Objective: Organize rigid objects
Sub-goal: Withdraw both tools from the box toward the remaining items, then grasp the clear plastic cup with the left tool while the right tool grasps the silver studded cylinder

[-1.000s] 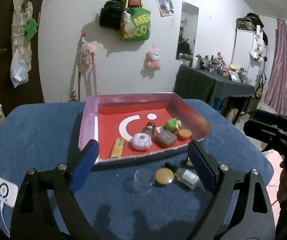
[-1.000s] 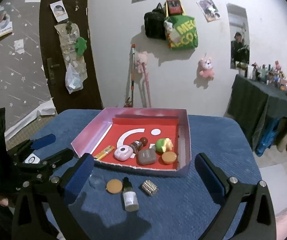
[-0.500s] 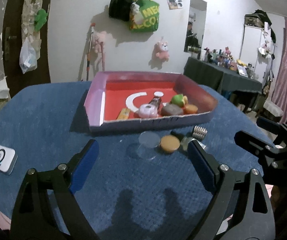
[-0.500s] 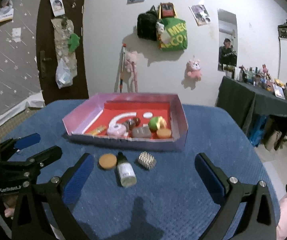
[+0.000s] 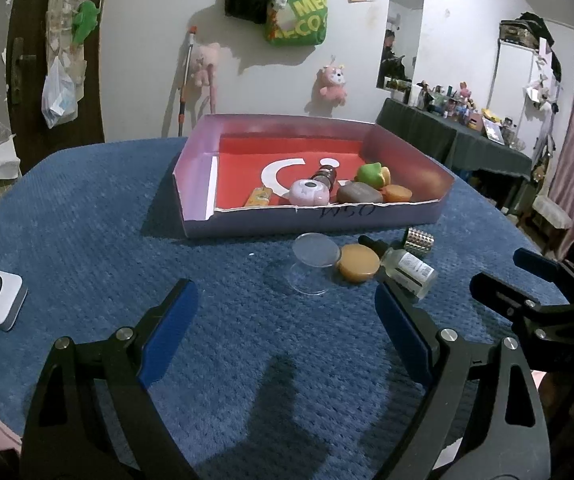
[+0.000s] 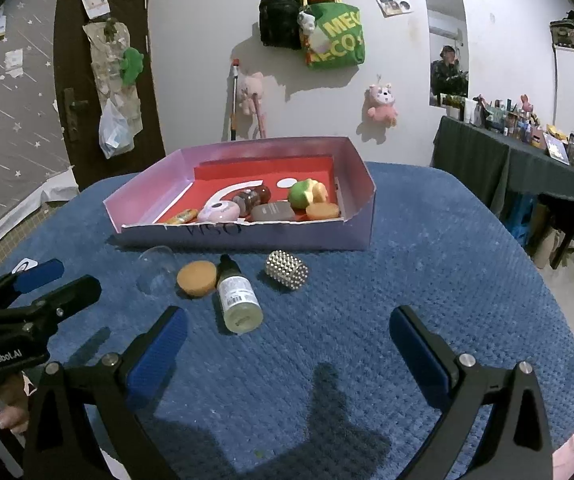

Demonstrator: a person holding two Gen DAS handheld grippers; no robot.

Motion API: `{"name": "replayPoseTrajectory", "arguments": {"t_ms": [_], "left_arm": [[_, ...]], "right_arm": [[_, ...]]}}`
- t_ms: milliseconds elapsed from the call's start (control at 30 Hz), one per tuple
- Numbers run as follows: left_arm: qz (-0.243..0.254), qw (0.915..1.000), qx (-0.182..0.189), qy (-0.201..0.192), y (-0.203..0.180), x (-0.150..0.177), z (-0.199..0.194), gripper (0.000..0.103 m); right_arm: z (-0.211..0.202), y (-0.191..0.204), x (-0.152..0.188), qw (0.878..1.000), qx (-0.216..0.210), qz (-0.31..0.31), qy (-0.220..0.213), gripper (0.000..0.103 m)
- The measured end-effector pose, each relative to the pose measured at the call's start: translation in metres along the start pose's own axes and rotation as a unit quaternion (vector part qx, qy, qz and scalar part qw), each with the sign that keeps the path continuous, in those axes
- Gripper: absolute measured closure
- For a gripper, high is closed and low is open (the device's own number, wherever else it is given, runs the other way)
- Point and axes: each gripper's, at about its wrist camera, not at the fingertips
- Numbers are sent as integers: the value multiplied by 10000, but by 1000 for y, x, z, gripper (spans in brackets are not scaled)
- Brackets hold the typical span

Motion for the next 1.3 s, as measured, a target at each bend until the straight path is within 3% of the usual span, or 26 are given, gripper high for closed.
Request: {"name": "replayPoseTrajectory", "arguments": {"t_ms": [600, 967, 1233, 1300], "left_arm": [[139, 9988, -82, 460, 0, -10, 27, 12], [236, 9949, 144, 969, -5, -12, 59, 13], [325, 9916, 220, 1229, -6, -10, 76, 23], [362, 9906, 259, 1297, -7, -9, 81, 30]], "right_arm": [[24, -7, -10, 9995, -34, -107, 302, 0], [60, -23, -29, 9964, -175, -221, 803, 0], [91, -30, -30, 9920, -228, -303, 1200, 8], [97, -28, -28, 9907, -260, -363, 1286, 8]]}}
Point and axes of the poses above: each gripper's, at about its wrist camera, not at the fingertips, and z roughly the way its jaws point, y to its left, x to its underside, and after that the axes turned 13 degrees about -y, right-handed
